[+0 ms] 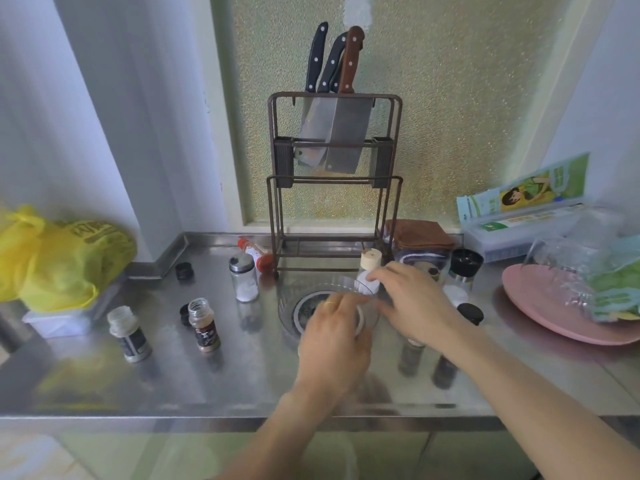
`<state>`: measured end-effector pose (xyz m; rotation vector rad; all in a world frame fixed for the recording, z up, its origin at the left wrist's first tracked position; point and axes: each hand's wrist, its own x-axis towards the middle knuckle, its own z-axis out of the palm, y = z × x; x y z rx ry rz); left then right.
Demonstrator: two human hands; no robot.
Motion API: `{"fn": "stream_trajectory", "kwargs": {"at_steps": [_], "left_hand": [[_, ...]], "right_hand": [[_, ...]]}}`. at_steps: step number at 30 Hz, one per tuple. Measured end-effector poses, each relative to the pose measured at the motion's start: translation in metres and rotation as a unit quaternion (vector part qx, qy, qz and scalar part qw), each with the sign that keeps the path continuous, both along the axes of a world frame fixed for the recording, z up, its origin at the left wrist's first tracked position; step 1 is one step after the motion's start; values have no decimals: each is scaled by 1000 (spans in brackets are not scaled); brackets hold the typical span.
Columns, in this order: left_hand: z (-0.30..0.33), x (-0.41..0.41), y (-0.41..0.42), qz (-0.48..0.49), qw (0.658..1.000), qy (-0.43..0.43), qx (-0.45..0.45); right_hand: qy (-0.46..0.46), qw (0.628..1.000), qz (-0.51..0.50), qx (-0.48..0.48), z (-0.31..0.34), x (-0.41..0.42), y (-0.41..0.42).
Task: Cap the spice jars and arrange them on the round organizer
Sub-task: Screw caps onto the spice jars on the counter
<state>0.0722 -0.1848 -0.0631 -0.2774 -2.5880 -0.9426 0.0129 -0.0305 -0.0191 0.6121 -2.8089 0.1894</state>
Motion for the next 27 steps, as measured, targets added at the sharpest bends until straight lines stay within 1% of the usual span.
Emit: {"fn": "stream_trajectory", "kwargs": {"at_steps": [2,5,9,11,13,16,18,21,23,25,26,27], "left_hand": [[11,1,-24,35,998,6,-46],[17,3,-55,50,994,-31,-88],[2,6,-77,31,991,-115,-59],[-10,6,-81,29,989,-141,-36],[-21,6,-82,23,987,-157,-18],[-30,7,-78,16,986,-168,14],[-34,7,-76,30,985,-161,45],[-36,5,-77,63,980,-150,116],[-33,3,-76,70,975,-140,155],[-25,3,-72,59,969,-132,198],[-21,4,-69,51,965,-129,223],[-17,5,-66,44,959,-128,250]], "right_hand": [[-22,999,26,-11,-7,-3,-23],[-78,996,49,-9,-26,-17,-58],[-137,987,51,65,-65,-40,-93],[-159,983,56,69,-80,-48,-101],[-154,984,55,67,-85,-52,-104],[-122,989,62,47,-80,-50,-105],[-121,991,54,1,-70,-45,-100],[-139,979,47,-144,-43,-35,-87],[-165,949,49,-264,-21,-25,-76],[-202,904,40,-374,3,-11,-66],[-211,886,42,-410,14,-4,-61],[-211,879,49,-425,23,1,-56]]}}
